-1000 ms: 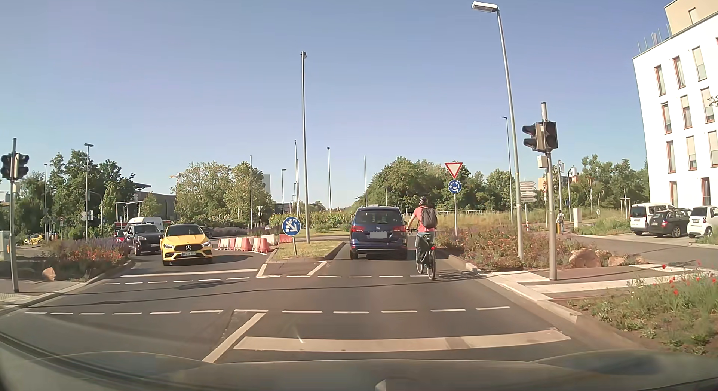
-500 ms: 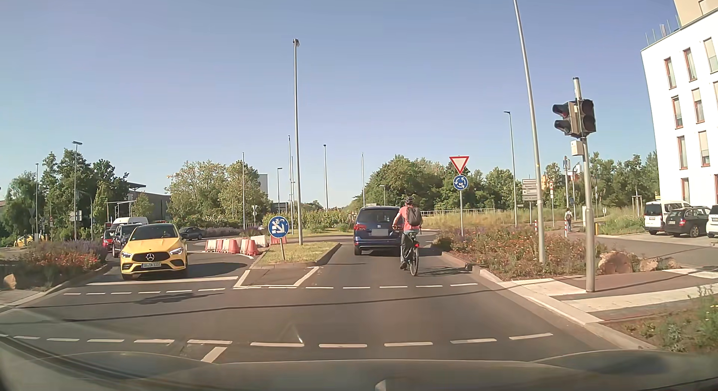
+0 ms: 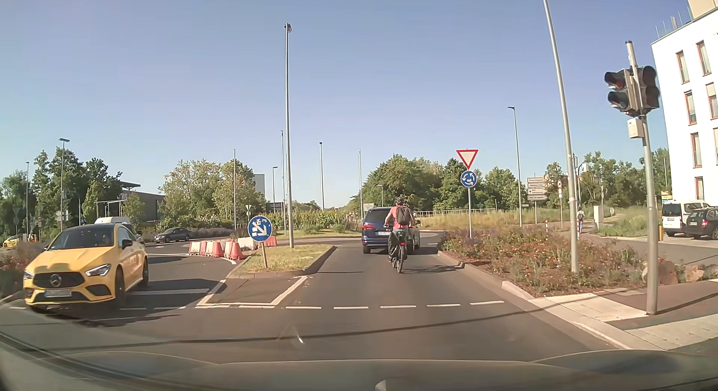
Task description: Follow the waypoints while adhering to traffic rules and regulations
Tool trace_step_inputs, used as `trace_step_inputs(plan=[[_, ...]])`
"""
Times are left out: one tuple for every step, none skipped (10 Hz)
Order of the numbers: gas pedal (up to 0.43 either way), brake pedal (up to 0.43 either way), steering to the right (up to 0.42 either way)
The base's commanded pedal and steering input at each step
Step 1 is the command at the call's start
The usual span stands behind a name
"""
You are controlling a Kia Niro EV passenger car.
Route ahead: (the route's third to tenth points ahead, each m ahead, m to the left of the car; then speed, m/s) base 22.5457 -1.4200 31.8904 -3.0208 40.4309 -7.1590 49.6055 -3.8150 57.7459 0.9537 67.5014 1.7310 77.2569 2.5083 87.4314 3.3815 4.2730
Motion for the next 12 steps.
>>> trace_step_inputs(plan=[[0.098, 0.000, 0.019], [0.087, 0.000, 0.023], [0.087, 0.000, 0.031], [0.087, 0.000, 0.036], [0.079, 0.000, 0.036], [0.079, 0.000, 0.035], [0.079, 0.000, 0.034], [0.079, 0.000, 0.031], [0.079, 0.000, 0.027], [0.079, 0.000, 0.024], [0.079, 0.000, 0.023], [0.079, 0.000, 0.022]])
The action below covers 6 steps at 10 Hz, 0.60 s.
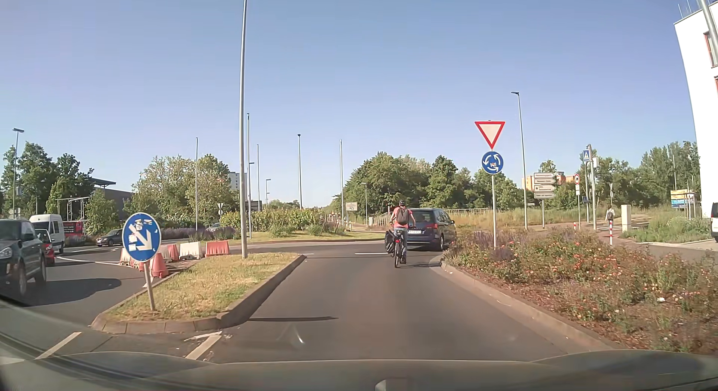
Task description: Follow the waypoints while adhering to traffic rules and regulations
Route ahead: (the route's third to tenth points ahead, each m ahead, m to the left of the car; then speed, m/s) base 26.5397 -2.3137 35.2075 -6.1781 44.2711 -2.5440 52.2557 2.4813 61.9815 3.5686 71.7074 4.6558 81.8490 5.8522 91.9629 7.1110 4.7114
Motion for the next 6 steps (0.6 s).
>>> trace_step_inputs(plan=[[0.079, 0.000, 0.018], [0.079, 0.000, 0.014], [0.079, 0.000, 0.008], [0.079, 0.000, 0.001], [0.079, 0.000, -0.002], [0.079, 0.000, -0.002]])
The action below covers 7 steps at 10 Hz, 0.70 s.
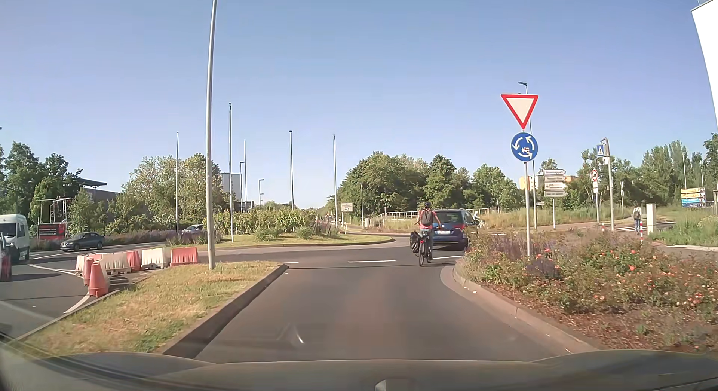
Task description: Follow the waypoints while adhering to traffic rules and regulations
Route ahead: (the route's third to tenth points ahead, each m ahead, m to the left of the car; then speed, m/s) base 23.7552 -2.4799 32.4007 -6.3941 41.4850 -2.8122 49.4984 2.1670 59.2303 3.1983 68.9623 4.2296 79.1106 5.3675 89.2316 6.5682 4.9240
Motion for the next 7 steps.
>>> trace_step_inputs(plan=[[0.067, 0.000, -0.002], [0.067, 0.000, -0.002], [0.067, 0.000, -0.002], [0.079, 0.000, -0.002], [0.079, 0.000, -0.002], [0.087, 0.000, -0.002], [0.087, 0.000, -0.002]])
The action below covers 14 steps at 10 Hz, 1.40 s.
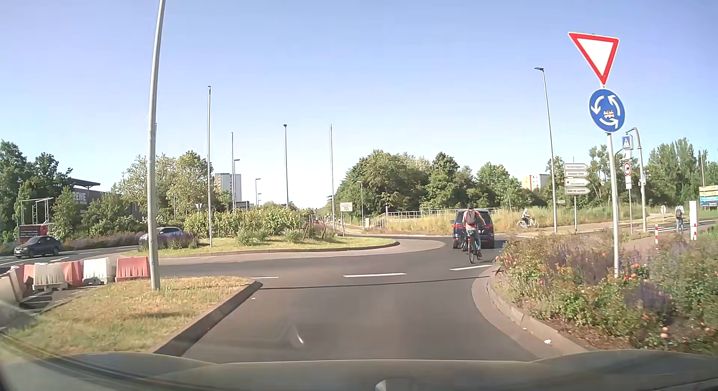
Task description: Follow the waypoints while adhering to traffic rules and regulations
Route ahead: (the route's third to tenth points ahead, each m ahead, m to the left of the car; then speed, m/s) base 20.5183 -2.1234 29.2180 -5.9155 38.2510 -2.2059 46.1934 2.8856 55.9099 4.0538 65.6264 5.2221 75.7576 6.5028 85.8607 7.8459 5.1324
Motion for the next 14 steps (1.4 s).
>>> trace_step_inputs(plan=[[0.098, 0.000, -0.002], [0.118, 0.000, 0.000], [0.130, 0.000, 0.001], [0.130, 0.000, 0.001], [0.130, 0.000, 0.001], [0.130, 0.000, 0.003], [0.118, 0.000, 0.010], [0.110, 0.000, 0.023], [0.098, 0.000, 0.037], [0.087, 0.000, 0.055], [0.087, 0.000, 0.078], [0.079, 0.000, 0.095], [0.067, 0.000, 0.116], [0.059, 0.000, 0.136]])
